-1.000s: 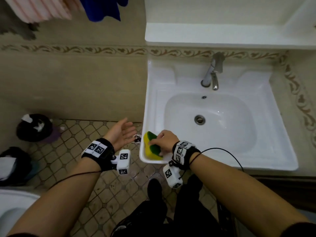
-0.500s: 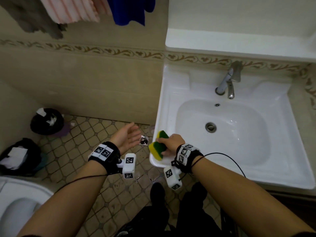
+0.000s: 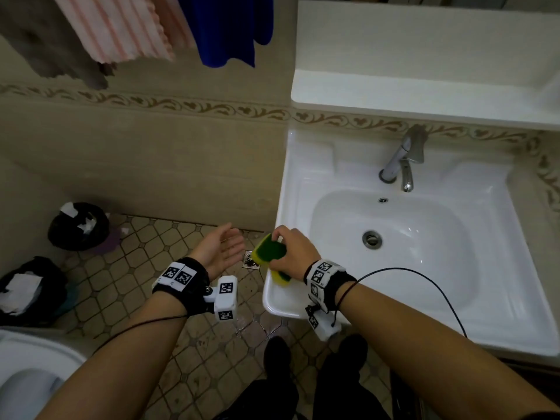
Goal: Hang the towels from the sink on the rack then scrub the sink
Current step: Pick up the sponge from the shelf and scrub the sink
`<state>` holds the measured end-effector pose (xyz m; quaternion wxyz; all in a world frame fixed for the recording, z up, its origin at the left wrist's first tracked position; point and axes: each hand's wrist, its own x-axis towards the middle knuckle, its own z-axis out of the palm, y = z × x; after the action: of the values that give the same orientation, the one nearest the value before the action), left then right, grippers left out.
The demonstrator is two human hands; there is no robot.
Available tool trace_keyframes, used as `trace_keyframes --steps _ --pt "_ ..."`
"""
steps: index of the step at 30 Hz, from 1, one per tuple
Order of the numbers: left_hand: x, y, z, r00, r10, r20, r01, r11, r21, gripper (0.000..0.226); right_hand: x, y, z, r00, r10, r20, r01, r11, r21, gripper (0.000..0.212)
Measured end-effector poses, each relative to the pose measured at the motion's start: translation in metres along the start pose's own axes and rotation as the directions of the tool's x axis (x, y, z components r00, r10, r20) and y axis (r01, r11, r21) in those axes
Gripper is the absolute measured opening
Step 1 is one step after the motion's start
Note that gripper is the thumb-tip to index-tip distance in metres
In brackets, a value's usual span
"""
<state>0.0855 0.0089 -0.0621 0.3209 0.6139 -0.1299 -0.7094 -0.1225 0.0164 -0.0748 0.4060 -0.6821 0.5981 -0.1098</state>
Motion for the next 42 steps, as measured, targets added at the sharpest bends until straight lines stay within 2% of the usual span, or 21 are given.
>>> trace_keyframes --steps 2,4,6,8,10,14,16,18,20,22,23,25,28,31,34,36,40,42 --pt "0.003 -0.001 0.002 1.000 -0.002 -0.005 0.002 1.000 0.004 0.031 0.013 0.006 -0.013 0.991 0.085 -0.100 -0.080 0.995 0.052 0.049" --pt "0.006 -0.002 0.004 1.000 -0.005 -0.012 0.005 1.000 0.000 0.031 0.025 0.014 -0.032 0.946 0.249 -0.206 -0.198 0.951 0.239 0.051" --pt "0.010 -0.003 0.005 1.000 -0.009 -0.018 0.009 1.000 -0.009 0.031 0.029 0.026 -0.049 0.886 0.379 -0.267 -0.251 0.877 0.410 0.049" --pt "0.015 -0.004 0.009 1.000 -0.023 -0.018 0.023 1.000 -0.015 0.031 0.030 0.039 -0.059 0.858 0.443 -0.261 -0.303 0.845 0.440 0.049" --pt "0.019 -0.004 0.015 0.999 -0.037 -0.010 0.037 0.999 -0.017 0.031 0.030 0.048 -0.061 0.860 0.469 -0.201 -0.365 0.841 0.400 0.050" --pt "0.020 -0.002 0.028 0.998 -0.059 0.020 0.059 0.998 0.008 0.034 0.032 0.052 -0.049 0.886 0.434 -0.163 -0.377 0.879 0.293 0.053" --pt "0.021 -0.001 0.034 0.997 -0.068 0.034 0.068 0.998 0.011 0.034 0.033 0.046 -0.043 0.921 0.351 -0.169 -0.333 0.935 0.125 0.053" --pt "0.023 0.001 0.038 0.997 -0.072 0.042 0.072 0.997 0.011 0.034 0.033 0.041 -0.036 0.951 0.293 -0.101 -0.294 0.956 0.002 0.051" --pt "0.026 0.003 0.040 0.996 -0.073 0.048 0.072 0.997 0.011 0.035 0.030 0.038 -0.031 0.945 0.325 0.032 -0.326 0.943 0.068 0.049" --pt "0.028 0.006 0.040 0.996 -0.068 0.049 0.068 0.998 0.005 0.036 0.026 0.039 -0.032 0.906 0.388 0.167 -0.419 0.874 0.246 0.049" --pt "0.030 0.007 0.039 0.997 -0.069 0.046 0.069 0.998 -0.002 0.035 0.025 0.041 -0.034 0.894 0.404 0.191 -0.446 0.840 0.310 0.046" --pt "0.033 0.009 0.037 0.997 -0.067 0.036 0.068 0.998 -0.014 0.035 0.027 0.045 -0.043 0.900 0.409 0.152 -0.435 0.812 0.390 0.041" --pt "0.035 0.008 0.039 0.997 -0.074 0.035 0.075 0.997 -0.025 0.035 0.037 0.046 -0.059 0.910 0.414 0.029 -0.380 0.803 0.459 0.046" --pt "0.036 0.006 0.044 0.996 -0.083 0.035 0.084 0.996 -0.034 0.036 0.042 0.035 -0.060 0.912 0.408 0.047 -0.369 0.764 0.529 0.051" --pt "0.035 0.008 0.046 0.996 -0.082 0.039 0.084 0.995 -0.049 0.038 0.036 0.025 -0.036 0.929 0.326 0.172 -0.368 0.846 0.386 0.047" --pt "0.036 0.011 0.049 0.997 -0.070 0.033 0.072 0.996 -0.052 0.040 0.033 0.027 -0.025 0.934 0.300 0.196 -0.350 0.881 0.320 0.046" --pt "0.034 0.010 0.051 0.997 -0.073 0.035 0.075 0.996 -0.057 0.041 0.043 0.034 -0.030 0.953 0.299 0.049 -0.300 0.912 0.280 0.043" --pt "0.036 0.010 0.052 0.997 -0.068 0.032 0.070 0.995 -0.066 0.041 0.056 0.036 -0.039 0.953 0.302 -0.025 -0.279 0.907 0.315 0.043"
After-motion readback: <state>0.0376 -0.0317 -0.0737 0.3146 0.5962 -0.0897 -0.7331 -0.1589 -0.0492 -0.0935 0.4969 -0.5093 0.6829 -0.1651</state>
